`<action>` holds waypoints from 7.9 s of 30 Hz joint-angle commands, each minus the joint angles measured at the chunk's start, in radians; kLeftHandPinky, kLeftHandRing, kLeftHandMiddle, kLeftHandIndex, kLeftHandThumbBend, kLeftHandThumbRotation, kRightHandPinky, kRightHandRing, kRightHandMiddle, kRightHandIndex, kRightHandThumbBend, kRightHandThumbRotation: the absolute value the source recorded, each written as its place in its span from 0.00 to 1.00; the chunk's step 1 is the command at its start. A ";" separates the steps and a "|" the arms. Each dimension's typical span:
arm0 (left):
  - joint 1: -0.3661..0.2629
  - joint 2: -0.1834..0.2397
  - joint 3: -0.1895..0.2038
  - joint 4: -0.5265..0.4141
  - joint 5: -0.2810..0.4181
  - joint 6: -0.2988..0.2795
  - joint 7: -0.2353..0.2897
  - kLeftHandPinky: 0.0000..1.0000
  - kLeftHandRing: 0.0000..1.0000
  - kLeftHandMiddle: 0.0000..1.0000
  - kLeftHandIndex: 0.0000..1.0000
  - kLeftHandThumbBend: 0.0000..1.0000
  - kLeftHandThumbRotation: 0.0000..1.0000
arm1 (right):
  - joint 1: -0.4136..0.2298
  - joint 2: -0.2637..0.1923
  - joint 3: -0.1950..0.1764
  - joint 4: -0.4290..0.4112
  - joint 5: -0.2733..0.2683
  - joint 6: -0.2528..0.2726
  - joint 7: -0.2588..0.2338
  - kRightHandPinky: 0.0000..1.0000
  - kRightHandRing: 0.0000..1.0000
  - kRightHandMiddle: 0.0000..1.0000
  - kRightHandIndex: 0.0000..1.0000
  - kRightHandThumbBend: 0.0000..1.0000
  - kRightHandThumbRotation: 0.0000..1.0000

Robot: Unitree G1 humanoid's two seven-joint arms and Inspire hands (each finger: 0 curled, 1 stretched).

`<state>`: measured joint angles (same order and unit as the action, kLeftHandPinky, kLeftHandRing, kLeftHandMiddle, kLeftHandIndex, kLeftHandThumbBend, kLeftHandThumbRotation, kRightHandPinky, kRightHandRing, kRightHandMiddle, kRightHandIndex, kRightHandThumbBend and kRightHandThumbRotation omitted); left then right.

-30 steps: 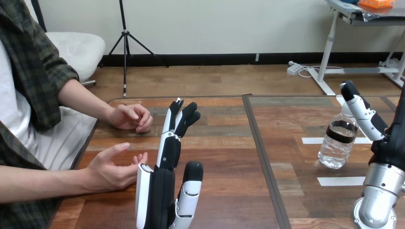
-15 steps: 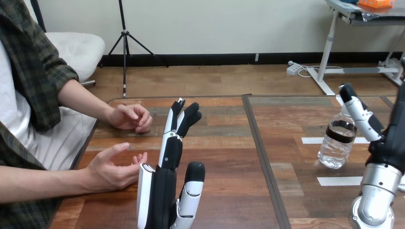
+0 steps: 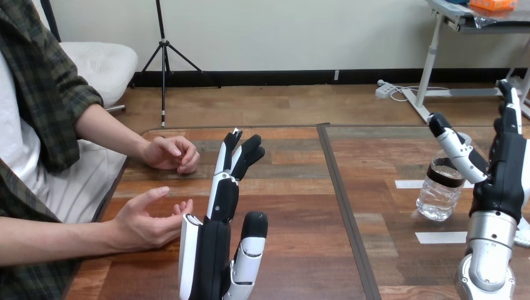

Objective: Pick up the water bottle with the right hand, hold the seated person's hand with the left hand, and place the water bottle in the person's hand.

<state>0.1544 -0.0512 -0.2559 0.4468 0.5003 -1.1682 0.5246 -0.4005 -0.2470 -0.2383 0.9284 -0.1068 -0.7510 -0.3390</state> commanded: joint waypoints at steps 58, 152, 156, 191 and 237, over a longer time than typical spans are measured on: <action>-0.006 -0.051 0.004 -0.024 -0.019 -0.002 -0.019 0.98 0.89 0.92 0.99 0.42 1.00 | -0.056 -0.008 0.060 -0.131 -0.027 0.212 0.021 1.00 1.00 1.00 1.00 0.81 0.27; 0.016 -0.049 0.014 -0.042 -0.028 0.001 -0.048 0.99 0.89 0.92 0.99 0.43 1.00 | -0.071 0.004 0.055 -0.059 0.000 0.374 0.009 1.00 1.00 1.00 0.99 0.68 0.05; 0.016 -0.047 0.013 -0.042 -0.031 0.000 -0.051 0.98 0.89 0.92 0.99 0.43 1.00 | -0.072 0.004 0.056 -0.059 -0.002 0.382 0.009 1.00 1.00 1.00 0.99 0.68 0.04; 0.024 -0.045 0.014 -0.052 -0.044 0.006 -0.062 0.99 0.89 0.92 1.00 0.43 1.00 | -0.123 0.003 0.056 0.035 0.021 0.426 0.012 0.97 1.00 1.00 0.98 0.66 0.00; 0.051 -0.048 0.026 -0.061 -0.062 0.007 -0.078 0.99 0.89 0.92 1.00 0.46 1.00 | -0.259 -0.026 0.083 0.231 0.003 0.440 -0.020 0.85 0.91 0.94 0.92 0.65 0.00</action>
<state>0.2157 -0.0486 -0.2283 0.4296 0.4471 -1.1602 0.4506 -0.5521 -0.2439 -0.1633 1.1520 -0.0946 -0.3056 -0.3475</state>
